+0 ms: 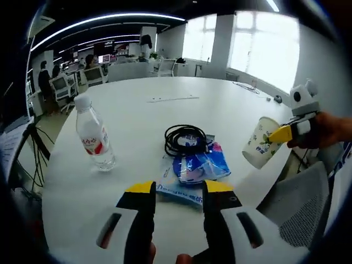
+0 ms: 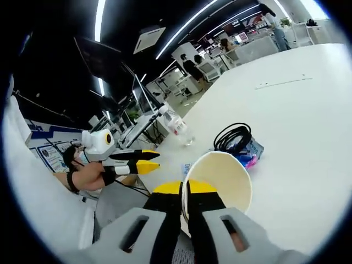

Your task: Arrange the tabletop items into an orderly group along one side of the table until the central work area is clear of visible clutter.

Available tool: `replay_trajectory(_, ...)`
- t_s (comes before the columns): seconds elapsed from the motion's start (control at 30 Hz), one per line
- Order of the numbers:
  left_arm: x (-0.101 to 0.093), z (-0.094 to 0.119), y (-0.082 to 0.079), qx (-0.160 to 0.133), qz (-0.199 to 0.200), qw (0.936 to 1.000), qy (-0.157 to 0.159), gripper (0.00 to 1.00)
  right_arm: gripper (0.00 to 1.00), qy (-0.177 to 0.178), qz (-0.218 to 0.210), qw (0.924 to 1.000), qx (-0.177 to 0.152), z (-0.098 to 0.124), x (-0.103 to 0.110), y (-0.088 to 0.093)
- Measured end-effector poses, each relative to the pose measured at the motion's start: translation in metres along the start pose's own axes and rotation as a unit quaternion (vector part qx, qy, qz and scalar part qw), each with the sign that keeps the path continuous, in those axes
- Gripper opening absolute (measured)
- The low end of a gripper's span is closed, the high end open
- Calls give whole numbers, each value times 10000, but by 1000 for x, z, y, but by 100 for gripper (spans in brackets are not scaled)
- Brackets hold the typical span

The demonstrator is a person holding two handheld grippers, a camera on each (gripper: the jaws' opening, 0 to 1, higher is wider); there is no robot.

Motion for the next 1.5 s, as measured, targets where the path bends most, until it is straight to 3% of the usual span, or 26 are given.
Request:
replay_trajectory(0.23, 14, 6, 4, -66, 209, 9997, -136, 33, 0, -83, 202, 9997, 130, -18, 2, -14)
replay_trajectory(0.67, 29, 16, 9, -126, 331, 9991, -229, 34, 0, -345, 605, 9969, 377, -73, 22, -35)
replay_trajectory(1.0, 25, 25, 14, -204, 400, 9988, -180, 34, 0, -488, 949, 9922, 649, -111, 33, -50)
replay_trajectory(1.33, 21, 29, 15, -263, 357, 9990, -84, 34, 0, -397, 1150, 9886, 884, -142, 29, -63)
replay_trajectory(1.5, 21, 32, 14, -312, 355, 9989, -26, 34, 0, -285, 1546, 9788, 1316, -162, 22, -63)
Point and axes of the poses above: the point that each gripper's makers call its tool centre point, and the gripper's own axes: z roughly backward along the fingers, x roughly to its left, y roughly out of its underside, the point moved 3 cm from there along z, roughly backward along the fingers, and after that the axes turned 5 degrees about x, right-handed, at the moved point
